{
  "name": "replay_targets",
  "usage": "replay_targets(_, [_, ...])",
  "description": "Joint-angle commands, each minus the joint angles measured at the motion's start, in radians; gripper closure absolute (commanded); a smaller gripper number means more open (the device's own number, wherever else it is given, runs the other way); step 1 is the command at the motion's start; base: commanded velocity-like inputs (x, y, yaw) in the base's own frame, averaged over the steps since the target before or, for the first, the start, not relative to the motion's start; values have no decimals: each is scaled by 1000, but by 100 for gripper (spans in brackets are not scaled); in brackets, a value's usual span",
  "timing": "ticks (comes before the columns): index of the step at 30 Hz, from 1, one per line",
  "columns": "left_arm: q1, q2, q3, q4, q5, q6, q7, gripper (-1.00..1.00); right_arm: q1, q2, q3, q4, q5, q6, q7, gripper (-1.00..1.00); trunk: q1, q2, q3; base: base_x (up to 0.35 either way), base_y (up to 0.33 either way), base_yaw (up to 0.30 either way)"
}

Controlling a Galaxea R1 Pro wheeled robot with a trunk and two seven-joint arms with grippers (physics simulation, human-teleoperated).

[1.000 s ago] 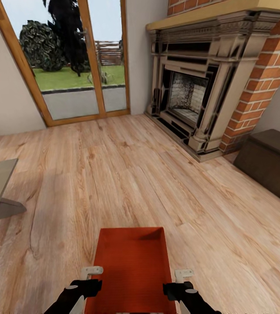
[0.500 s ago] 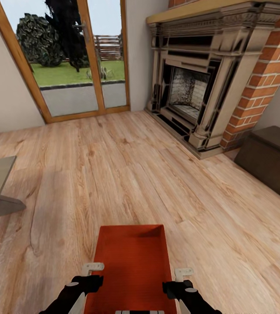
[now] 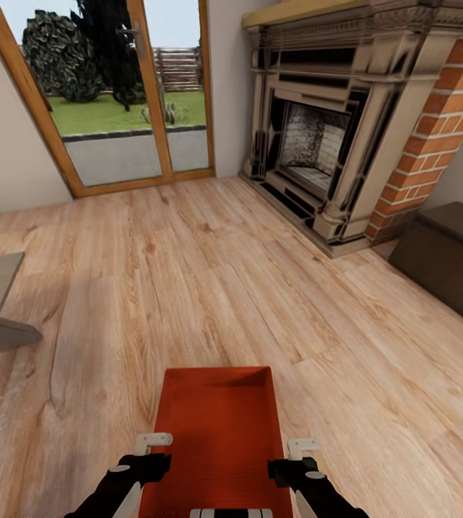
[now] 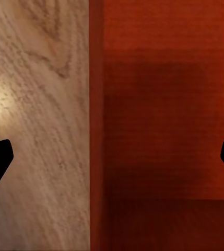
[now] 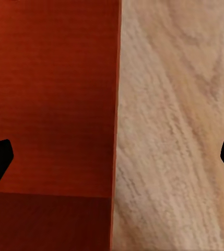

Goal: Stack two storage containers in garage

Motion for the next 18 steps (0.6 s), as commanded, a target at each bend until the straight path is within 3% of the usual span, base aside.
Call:
replay_targets(1, [-1, 1, -6, -2, 10, 3, 10, -100, 0, -1, 7, -7, -10, 4, -9, -100, 0, 0, -2, 0, 0, 0])
replay_targets(18, [-1, 1, -6, -2, 10, 3, 10, -100, 0, -1, 7, -13, -10, 4, -9, -100, 0, 0, -29, 0, 0, 0])
